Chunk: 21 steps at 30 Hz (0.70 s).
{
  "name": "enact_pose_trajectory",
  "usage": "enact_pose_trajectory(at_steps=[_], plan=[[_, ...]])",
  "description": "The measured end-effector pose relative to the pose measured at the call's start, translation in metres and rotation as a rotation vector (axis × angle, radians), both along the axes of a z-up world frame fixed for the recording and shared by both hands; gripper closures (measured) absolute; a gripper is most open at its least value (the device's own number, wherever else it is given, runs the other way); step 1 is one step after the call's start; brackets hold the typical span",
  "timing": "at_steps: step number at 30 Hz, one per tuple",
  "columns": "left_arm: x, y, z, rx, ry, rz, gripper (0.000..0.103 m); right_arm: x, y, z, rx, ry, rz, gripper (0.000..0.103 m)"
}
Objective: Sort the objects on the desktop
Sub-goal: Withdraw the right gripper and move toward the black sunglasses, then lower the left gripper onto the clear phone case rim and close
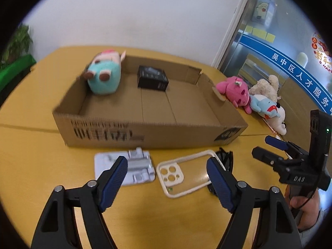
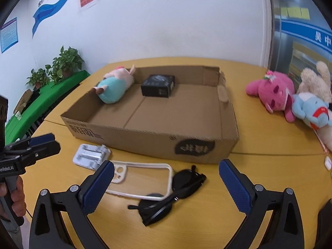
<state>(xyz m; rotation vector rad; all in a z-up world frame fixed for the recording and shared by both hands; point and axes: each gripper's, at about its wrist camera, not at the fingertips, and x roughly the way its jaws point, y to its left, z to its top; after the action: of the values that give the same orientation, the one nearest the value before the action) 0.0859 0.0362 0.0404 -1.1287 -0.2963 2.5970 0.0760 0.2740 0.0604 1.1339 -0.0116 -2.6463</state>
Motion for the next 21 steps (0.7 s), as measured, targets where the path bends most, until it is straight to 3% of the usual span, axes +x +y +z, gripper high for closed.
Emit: enact_pose_trajectory(at_steps=[4, 7, 14, 18, 21], plan=[[-0.008, 0.006, -0.034, 0.068, -0.103, -0.036, 0.052, -0.007, -0.007, -0.018, 0.021, -0.070, 0.061, 0.013], [-0.016, 0.010, -0.057, 0.111, -0.174, -0.044, 0.053, -0.010, -0.023, -0.034, 0.046, -0.109, 0.119, 0.020], [-0.034, 0.023, -0.090, 0.142, -0.273, -0.048, 0.070, -0.027, -0.047, -0.072, 0.115, -0.204, 0.158, 0.057], [-0.040, 0.022, -0.097, 0.149, -0.285, -0.034, 0.084, -0.034, -0.044, -0.080, 0.122, -0.220, 0.124, 0.062], [-0.042, 0.020, -0.097, 0.163, -0.288, -0.031, 0.086, -0.035, -0.040, -0.081, 0.126, -0.218, 0.107, 0.072]])
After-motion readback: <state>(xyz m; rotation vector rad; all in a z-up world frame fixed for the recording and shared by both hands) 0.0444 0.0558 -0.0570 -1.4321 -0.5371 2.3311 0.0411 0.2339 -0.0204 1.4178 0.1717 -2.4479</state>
